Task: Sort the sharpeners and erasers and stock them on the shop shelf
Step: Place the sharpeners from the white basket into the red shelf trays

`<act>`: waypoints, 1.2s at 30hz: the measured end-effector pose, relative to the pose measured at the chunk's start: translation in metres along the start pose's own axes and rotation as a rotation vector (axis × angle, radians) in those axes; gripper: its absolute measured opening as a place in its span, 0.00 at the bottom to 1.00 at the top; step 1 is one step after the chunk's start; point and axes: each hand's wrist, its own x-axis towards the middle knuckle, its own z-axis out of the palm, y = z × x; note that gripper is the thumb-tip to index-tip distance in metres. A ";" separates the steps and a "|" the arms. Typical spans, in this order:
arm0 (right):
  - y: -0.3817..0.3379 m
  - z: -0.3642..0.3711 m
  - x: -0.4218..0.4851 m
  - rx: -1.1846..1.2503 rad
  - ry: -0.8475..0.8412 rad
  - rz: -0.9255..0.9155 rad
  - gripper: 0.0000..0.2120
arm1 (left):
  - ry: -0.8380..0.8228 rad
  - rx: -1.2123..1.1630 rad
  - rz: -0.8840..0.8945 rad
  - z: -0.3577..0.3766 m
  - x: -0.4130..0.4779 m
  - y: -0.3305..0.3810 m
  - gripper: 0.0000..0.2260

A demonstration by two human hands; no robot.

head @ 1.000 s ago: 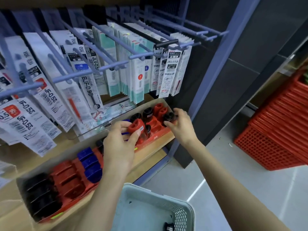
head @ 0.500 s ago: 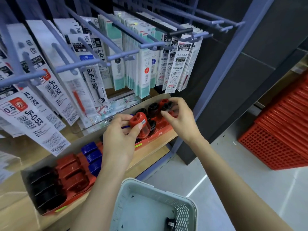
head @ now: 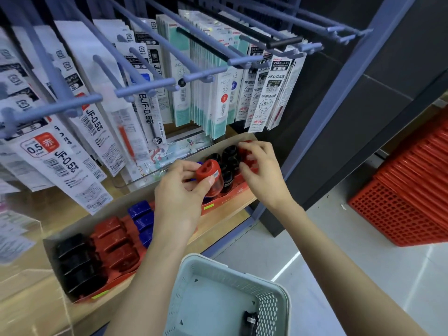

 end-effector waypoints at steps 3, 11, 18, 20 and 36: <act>-0.030 -0.020 -0.029 0.459 -0.243 0.040 0.15 | -0.021 0.036 0.030 0.006 -0.004 0.003 0.10; -0.021 -0.038 -0.043 0.071 -0.275 -0.029 0.28 | -0.090 -0.082 -0.007 0.038 -0.008 0.006 0.07; 0.014 -0.038 -0.022 0.057 0.002 -0.005 0.27 | -0.267 0.191 0.146 0.067 0.016 -0.007 0.14; 0.027 -0.037 -0.004 0.172 0.133 0.077 0.24 | -0.226 0.587 0.282 0.060 0.023 -0.028 0.21; 0.061 -0.007 0.006 -0.420 0.143 0.038 0.19 | -0.185 0.989 0.572 0.044 0.025 -0.066 0.25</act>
